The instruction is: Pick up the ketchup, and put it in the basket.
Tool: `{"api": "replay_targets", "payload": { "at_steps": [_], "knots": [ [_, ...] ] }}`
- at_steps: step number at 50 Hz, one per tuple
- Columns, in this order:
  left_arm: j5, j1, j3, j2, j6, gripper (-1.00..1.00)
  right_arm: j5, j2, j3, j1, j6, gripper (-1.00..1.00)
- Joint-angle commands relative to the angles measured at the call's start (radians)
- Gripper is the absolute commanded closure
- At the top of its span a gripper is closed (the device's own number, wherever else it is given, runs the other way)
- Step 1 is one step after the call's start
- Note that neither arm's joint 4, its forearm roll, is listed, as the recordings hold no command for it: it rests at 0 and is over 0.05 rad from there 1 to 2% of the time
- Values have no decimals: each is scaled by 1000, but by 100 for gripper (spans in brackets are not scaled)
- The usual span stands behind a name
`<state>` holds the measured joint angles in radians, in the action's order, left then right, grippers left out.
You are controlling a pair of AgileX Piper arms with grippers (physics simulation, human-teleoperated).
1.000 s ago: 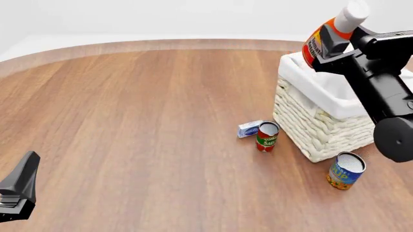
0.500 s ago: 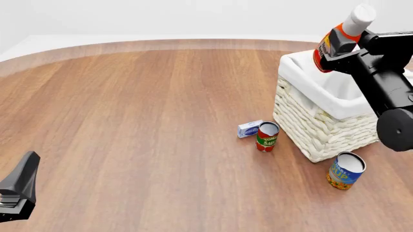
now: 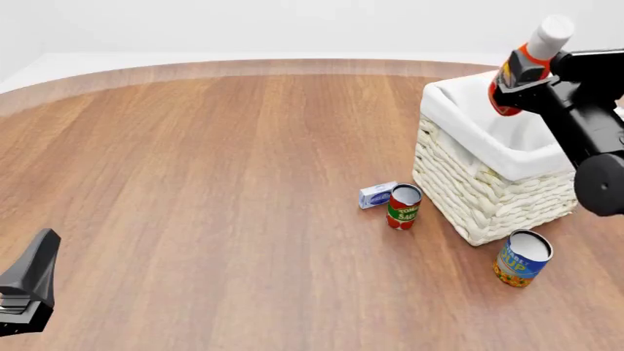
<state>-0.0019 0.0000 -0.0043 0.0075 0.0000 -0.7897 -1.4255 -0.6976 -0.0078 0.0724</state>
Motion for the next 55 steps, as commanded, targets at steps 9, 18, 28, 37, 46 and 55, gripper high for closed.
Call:
{"api": "replay_targets", "payload": {
  "at_steps": [9,18,28,37,46,55],
  "knots": [
    [0,0,0,0,0,-100,59,-58,-41,-47,21,100],
    [0,0,0,0,0,-100,78,-84,-60,-50,26,100],
    [0,0,0,0,0,-100,84,-103,-69,-52,32,100],
    [0,0,0,0,0,-100,97,-124,-83,-45,32,100],
    [0,0,0,0,0,-100,105,-139,-94,-46,38,100],
    [0,0,0,0,0,-100,117,-147,-103,-55,41,100]
  ]
}}
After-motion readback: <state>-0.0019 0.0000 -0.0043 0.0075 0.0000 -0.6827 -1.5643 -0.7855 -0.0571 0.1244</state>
